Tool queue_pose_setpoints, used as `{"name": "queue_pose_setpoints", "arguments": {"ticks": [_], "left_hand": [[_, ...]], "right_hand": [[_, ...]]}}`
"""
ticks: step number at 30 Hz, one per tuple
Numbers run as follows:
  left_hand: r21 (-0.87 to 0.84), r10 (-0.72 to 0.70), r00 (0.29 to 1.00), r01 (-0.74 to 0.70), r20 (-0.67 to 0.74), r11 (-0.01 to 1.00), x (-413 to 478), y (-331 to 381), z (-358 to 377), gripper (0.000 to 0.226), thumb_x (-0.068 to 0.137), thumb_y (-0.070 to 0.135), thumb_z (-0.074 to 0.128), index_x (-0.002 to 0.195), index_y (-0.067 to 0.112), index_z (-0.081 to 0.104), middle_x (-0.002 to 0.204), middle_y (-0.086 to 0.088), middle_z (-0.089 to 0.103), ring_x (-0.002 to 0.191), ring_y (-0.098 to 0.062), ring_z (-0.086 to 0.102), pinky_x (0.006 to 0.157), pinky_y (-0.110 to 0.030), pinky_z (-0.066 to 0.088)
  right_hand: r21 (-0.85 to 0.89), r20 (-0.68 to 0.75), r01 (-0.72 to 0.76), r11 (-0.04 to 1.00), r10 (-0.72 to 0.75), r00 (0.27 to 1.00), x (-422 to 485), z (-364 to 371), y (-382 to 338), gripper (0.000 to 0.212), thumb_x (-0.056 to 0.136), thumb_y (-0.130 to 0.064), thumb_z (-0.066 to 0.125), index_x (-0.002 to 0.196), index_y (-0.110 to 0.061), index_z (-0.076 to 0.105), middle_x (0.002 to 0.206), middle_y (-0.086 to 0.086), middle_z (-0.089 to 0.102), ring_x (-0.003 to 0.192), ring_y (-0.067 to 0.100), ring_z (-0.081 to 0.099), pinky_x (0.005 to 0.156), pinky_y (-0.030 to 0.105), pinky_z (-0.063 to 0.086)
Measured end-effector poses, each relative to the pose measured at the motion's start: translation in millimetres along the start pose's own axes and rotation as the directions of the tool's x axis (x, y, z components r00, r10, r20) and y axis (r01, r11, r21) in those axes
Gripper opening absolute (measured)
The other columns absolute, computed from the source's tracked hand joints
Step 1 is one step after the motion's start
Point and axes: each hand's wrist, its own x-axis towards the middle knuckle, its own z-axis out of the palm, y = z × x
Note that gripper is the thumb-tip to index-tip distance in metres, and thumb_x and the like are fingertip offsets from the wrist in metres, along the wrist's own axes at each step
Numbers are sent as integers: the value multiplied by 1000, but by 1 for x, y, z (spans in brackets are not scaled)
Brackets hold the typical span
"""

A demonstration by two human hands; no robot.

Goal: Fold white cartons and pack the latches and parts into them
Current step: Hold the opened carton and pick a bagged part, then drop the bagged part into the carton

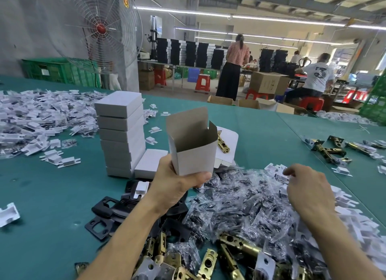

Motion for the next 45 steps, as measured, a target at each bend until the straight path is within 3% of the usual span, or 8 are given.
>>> {"name": "queue_pose_setpoints", "arguments": {"ticks": [6,9,14,18,25,32,39,45], "left_hand": [[38,16,1000,-16,-2,999,1,-3,0,18,66,11,83,83,14,77,77,-2,72,71,-13,67,61,-29,57],[62,44,999,-45,10,997,1,-4,0,19,68,12,83,85,14,75,78,0,70,75,-14,65,63,-31,56],[126,60,998,-59,-3,990,-1,-4,3,13,71,17,80,83,16,73,73,3,67,69,-11,62,59,-25,53],[118,67,998,-66,-2,991,0,-4,2,10,72,15,79,80,14,73,71,0,67,65,-12,63,58,-23,52],[199,77,997,-76,2,977,1,-3,3,16,75,4,81,87,5,70,73,-3,64,67,-16,60,56,-41,53],[261,92,996,-86,-10,961,-1,-3,6,16,71,14,78,82,13,67,63,13,57,58,-9,51,49,-22,42],[373,103,989,-56,-106,926,2,-3,4,22,70,25,75,76,42,63,68,7,57,60,-11,52,49,-25,43],[464,104,986,-31,-133,885,4,-6,3,29,70,27,71,85,49,61,65,19,59,53,-6,49,46,-21,40]], "right_hand": [[561,-198,374,738,-319,927,-9,-41,-51,43,96,-8,59,138,-19,54,108,2,60,95,14,61,81,17,45],[660,-184,424,620,-414,891,-17,-63,-80,52,99,-11,55,148,-23,43,104,-2,54,98,13,56,90,27,48],[756,-226,490,433,-531,817,-38,-81,-119,38,91,-17,64,127,-29,59,107,4,63,99,11,63,89,30,56],[795,-278,460,395,-437,855,-39,-76,-127,23,79,-14,80,101,-18,72,93,5,68,81,12,67,79,35,58],[742,-281,474,473,-423,861,-35,-74,-121,18,73,-35,79,83,-23,69,96,-11,69,62,13,66,57,40,58],[640,-424,607,471,-442,790,-33,-84,-125,13,83,-22,77,94,-17,76,78,-7,72,59,9,68,55,28,58],[360,-348,691,627,-597,723,-30,-75,-131,22,89,-12,73,110,-15,76,88,7,71,78,22,66,71,39,55],[330,-140,604,726,-595,792,-26,-58,-134,23,92,-21,66,105,-23,48,92,5,71,81,38,61,68,47,52]]}}
